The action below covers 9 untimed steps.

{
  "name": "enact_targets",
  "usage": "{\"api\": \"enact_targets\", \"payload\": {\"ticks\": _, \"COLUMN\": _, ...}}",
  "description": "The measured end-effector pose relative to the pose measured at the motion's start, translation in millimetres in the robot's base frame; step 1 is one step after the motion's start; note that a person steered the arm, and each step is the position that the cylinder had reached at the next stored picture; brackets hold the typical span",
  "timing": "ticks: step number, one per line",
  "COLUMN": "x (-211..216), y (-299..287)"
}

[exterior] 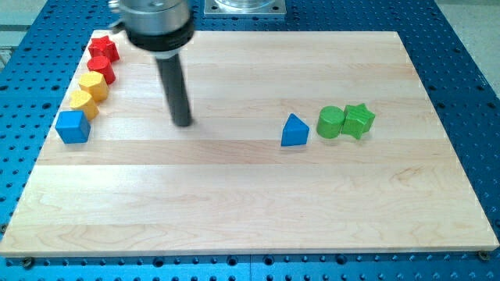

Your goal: Push the blue triangle towards the blue cube

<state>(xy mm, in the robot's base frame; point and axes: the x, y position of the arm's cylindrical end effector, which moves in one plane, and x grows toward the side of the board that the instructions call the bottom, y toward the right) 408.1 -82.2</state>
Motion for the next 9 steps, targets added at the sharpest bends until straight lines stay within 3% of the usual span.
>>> {"api": "enact_targets", "payload": {"ticks": 2, "x": -2, "y": 176}}
{"api": "enact_targets", "payload": {"ticks": 3, "x": 13, "y": 190}}
{"api": "enact_targets", "payload": {"ticks": 4, "x": 45, "y": 181}}
{"api": "enact_targets", "payload": {"ticks": 6, "x": 50, "y": 2}}
{"api": "enact_targets", "payload": {"ticks": 7, "x": 53, "y": 53}}
{"api": "enact_targets", "payload": {"ticks": 8, "x": 74, "y": 51}}
{"api": "enact_targets", "payload": {"ticks": 9, "x": 75, "y": 8}}
